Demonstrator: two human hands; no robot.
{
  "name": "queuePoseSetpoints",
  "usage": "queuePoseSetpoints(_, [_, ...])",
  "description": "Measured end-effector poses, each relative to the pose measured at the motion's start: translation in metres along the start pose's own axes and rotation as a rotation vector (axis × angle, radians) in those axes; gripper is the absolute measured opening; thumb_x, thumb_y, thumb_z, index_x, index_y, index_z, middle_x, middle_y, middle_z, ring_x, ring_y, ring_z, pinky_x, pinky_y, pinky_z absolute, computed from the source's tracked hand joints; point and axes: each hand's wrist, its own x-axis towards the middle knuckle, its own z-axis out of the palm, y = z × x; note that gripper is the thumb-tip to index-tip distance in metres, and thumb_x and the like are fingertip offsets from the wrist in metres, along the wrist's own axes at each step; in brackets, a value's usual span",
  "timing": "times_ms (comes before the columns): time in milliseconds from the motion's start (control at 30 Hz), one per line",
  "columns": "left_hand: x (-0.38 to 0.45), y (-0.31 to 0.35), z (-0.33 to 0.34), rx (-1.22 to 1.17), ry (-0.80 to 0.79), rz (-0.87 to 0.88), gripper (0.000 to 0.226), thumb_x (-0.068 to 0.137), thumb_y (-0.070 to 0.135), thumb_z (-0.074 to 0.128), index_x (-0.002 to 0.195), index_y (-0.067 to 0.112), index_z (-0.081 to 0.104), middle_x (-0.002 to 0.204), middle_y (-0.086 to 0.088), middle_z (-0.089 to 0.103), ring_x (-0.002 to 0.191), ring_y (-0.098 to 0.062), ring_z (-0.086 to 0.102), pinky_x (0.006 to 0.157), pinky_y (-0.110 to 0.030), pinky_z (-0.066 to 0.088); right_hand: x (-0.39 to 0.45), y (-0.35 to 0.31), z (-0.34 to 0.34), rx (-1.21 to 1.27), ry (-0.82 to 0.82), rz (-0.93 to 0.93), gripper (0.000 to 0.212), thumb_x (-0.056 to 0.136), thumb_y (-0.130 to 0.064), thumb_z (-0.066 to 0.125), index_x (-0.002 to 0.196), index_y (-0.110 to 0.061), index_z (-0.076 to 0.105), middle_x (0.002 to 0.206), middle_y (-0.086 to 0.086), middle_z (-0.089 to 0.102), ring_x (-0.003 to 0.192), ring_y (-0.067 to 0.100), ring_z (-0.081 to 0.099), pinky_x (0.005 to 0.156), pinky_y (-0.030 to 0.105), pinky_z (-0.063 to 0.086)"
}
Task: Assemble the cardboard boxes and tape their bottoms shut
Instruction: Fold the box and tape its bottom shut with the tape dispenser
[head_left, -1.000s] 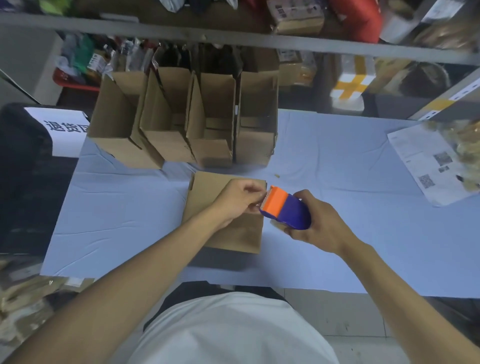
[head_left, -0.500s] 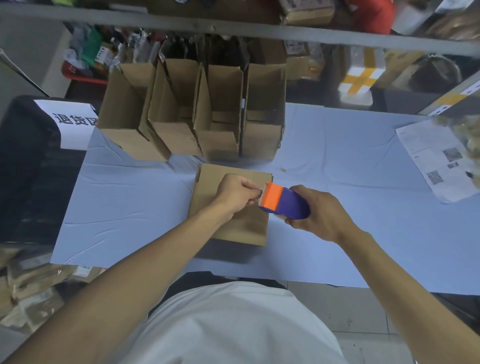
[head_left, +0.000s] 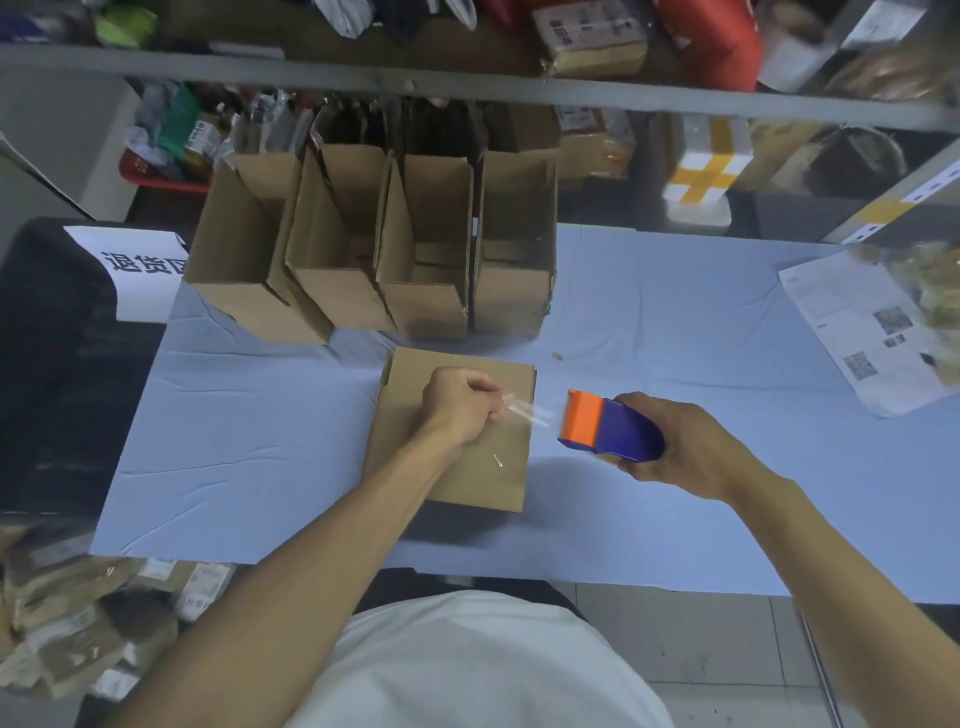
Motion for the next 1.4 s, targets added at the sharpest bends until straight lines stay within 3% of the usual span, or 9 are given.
queuePoseSetpoints(267, [0.011, -0.010, -0.011, 0.056, -0.012, -0.025, 0.011, 0.070, 0.010, 0.083, 0.076, 0.008, 0.073, 0.072, -0.017, 0.073, 0.059, -0.019, 0.060, 0.074, -0.035, 0.053, -0.003, 0.024, -0.004, -0.100, -0.023, 0.076, 0.049, 0.070, -0.041, 0.077, 0.110, -0.042, 0.049, 0.088, -0.021, 0.061, 0.077, 0.007, 0.058, 0.062, 0.022, 0.045])
queuePoseSetpoints(533, [0.012, -0.024, 0.002, 0.277, 0.088, 0.012, 0.013, 0.067, 0.019, 0.083, 0.063, 0.021, 0.071, 0.057, 0.003, 0.069, 0.056, -0.015, 0.068, 0.065, -0.033, 0.059, 0.005, 0.033, 0.009, -0.147, -0.082, 0.101, 0.048, 0.066, -0.043, 0.073, 0.106, -0.044, 0.047, 0.086, -0.019, 0.061, 0.076, 0.008, 0.058, 0.062, 0.027, 0.048])
queuePoseSetpoints(633, [0.013, -0.019, 0.003, 0.696, 0.098, 0.154, 0.013, 0.075, 0.031, 0.078, 0.077, 0.019, 0.073, 0.080, -0.005, 0.071, 0.081, -0.029, 0.066, 0.065, -0.033, 0.051, 0.012, 0.031, 0.013, -0.171, -0.100, 0.110, 0.048, 0.066, -0.041, 0.073, 0.107, -0.042, 0.047, 0.086, -0.017, 0.061, 0.076, 0.010, 0.058, 0.062, 0.028, 0.048])
queuePoseSetpoints(767, [0.013, -0.005, 0.005, 1.159, 0.085, 0.291, 0.029, 0.085, 0.042, 0.067, 0.089, 0.013, 0.063, 0.092, -0.010, 0.066, 0.086, -0.033, 0.061, 0.061, -0.031, 0.033, 0.022, 0.025, 0.021, -0.252, -0.152, 0.121, 0.046, 0.068, -0.038, 0.071, 0.107, -0.039, 0.047, 0.087, -0.014, 0.059, 0.078, 0.014, 0.057, 0.058, 0.026, 0.042])
queuePoseSetpoints(833, [0.013, -0.007, 0.012, 0.937, -0.104, 0.388, 0.015, 0.093, 0.031, 0.054, 0.087, 0.017, 0.056, 0.092, -0.002, 0.060, 0.086, -0.028, 0.057, 0.062, -0.031, 0.035, 0.027, 0.020, 0.024, -0.284, -0.175, 0.123, 0.047, 0.068, -0.038, 0.071, 0.108, -0.038, 0.047, 0.089, -0.012, 0.060, 0.079, 0.015, 0.058, 0.062, 0.028, 0.047])
queuePoseSetpoints(967, [0.004, -0.015, 0.025, 0.468, -0.375, 0.173, 0.033, 0.080, 0.044, 0.058, 0.071, 0.019, 0.038, 0.078, 0.006, 0.042, 0.066, -0.004, 0.039, 0.063, -0.031, 0.034, 0.042, 0.004, 0.035, -0.276, -0.238, 0.154, 0.045, 0.065, -0.036, 0.070, 0.104, -0.035, 0.049, 0.090, -0.008, 0.062, 0.078, 0.017, 0.059, 0.067, 0.032, 0.053])
queuePoseSetpoints(1133, [0.005, -0.017, 0.025, 0.520, -0.327, 0.167, 0.031, 0.077, 0.037, 0.061, 0.075, 0.017, 0.038, 0.085, 0.001, 0.044, 0.077, -0.018, 0.042, 0.076, -0.038, 0.042, 0.048, -0.014, 0.049, -0.275, -0.346, 0.287, 0.029, 0.060, -0.039, 0.064, 0.085, -0.030, 0.054, 0.078, -0.007, 0.060, 0.068, 0.016, 0.057, 0.055, 0.025, 0.041])
queuePoseSetpoints(1300, [-0.001, -0.012, 0.033, 0.668, -0.346, 0.187, 0.026, 0.074, 0.031, 0.059, 0.076, 0.022, 0.035, 0.086, 0.001, 0.040, 0.081, -0.021, 0.040, 0.061, -0.032, 0.029, 0.033, -0.006, 0.032, -0.156, -0.085, 0.237, 0.045, 0.066, -0.044, 0.069, 0.105, -0.040, 0.048, 0.082, -0.014, 0.063, 0.072, 0.015, 0.060, 0.061, 0.029, 0.051])
queuePoseSetpoints(1400, [0.000, -0.008, 0.029, 0.748, -0.428, 0.334, 0.014, 0.074, 0.007, 0.059, 0.083, 0.016, 0.065, 0.089, 0.000, 0.050, 0.089, -0.021, 0.048, 0.070, -0.030, 0.037, 0.021, -0.009, 0.022, -0.093, 0.038, 0.151, 0.048, 0.069, -0.041, 0.073, 0.111, -0.039, 0.049, 0.088, -0.013, 0.065, 0.075, 0.016, 0.060, 0.064, 0.030, 0.051])
